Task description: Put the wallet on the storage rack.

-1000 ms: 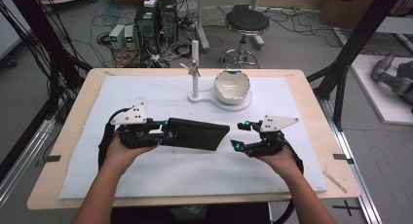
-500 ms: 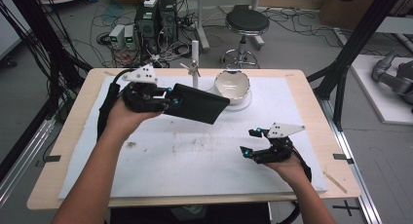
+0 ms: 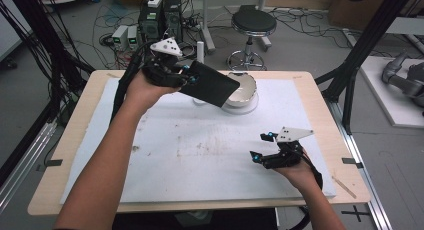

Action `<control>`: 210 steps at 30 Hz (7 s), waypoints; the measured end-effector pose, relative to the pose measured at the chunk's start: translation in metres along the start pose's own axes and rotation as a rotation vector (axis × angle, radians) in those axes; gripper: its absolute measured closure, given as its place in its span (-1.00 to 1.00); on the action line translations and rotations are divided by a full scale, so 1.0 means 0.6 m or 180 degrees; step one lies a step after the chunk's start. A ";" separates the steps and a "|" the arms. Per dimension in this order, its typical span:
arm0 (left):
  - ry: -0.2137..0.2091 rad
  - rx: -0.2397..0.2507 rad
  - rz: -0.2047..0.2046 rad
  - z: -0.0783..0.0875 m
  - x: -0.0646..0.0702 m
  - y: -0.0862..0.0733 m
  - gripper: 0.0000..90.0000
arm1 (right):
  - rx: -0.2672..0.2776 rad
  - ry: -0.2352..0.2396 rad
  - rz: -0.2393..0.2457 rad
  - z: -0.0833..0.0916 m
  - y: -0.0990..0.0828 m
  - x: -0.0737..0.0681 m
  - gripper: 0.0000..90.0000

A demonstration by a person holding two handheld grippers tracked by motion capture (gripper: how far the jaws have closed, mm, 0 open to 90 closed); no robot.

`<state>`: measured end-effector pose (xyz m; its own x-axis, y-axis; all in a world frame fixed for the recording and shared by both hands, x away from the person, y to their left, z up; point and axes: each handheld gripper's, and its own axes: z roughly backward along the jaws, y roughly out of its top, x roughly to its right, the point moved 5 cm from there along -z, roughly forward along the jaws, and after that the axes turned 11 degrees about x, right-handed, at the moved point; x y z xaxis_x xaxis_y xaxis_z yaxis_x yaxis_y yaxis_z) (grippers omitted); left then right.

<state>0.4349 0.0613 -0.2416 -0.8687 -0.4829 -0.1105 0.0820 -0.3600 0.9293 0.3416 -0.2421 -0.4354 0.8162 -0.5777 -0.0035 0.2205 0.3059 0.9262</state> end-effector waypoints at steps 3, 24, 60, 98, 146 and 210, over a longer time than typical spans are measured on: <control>0.0030 -0.0057 -0.0055 -0.018 -0.007 0.013 0.67 | -0.0001 -0.0005 -0.0010 0.000 -0.001 0.002 -0.49; 0.0168 -0.0276 0.0046 -0.156 -0.056 0.010 0.67 | 0.0067 0.0017 -0.0060 0.002 -0.007 0.010 -0.49; 0.0994 -0.0332 -0.0397 -0.247 -0.060 -0.010 0.05 | 0.0043 0.0133 -0.0080 -0.006 -0.010 0.007 -0.51; 0.1193 -0.0137 -0.0332 -0.220 -0.078 -0.010 -0.08 | 0.0086 0.0173 -0.0080 -0.012 -0.006 0.000 -0.52; 0.0727 0.0487 0.0271 0.050 0.036 -0.099 -0.22 | 0.0093 0.0084 -0.0109 -0.008 -0.007 0.001 -0.52; 0.0682 0.0170 0.0641 0.115 0.100 -0.369 -0.58 | 0.0094 -0.0175 -0.0257 0.014 -0.028 0.032 -0.52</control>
<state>0.3306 0.1670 -0.4295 -0.7141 -0.6999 0.0115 0.2114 -0.2000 0.9567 0.3491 -0.2650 -0.4476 0.7657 -0.6405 -0.0588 0.2679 0.2346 0.9345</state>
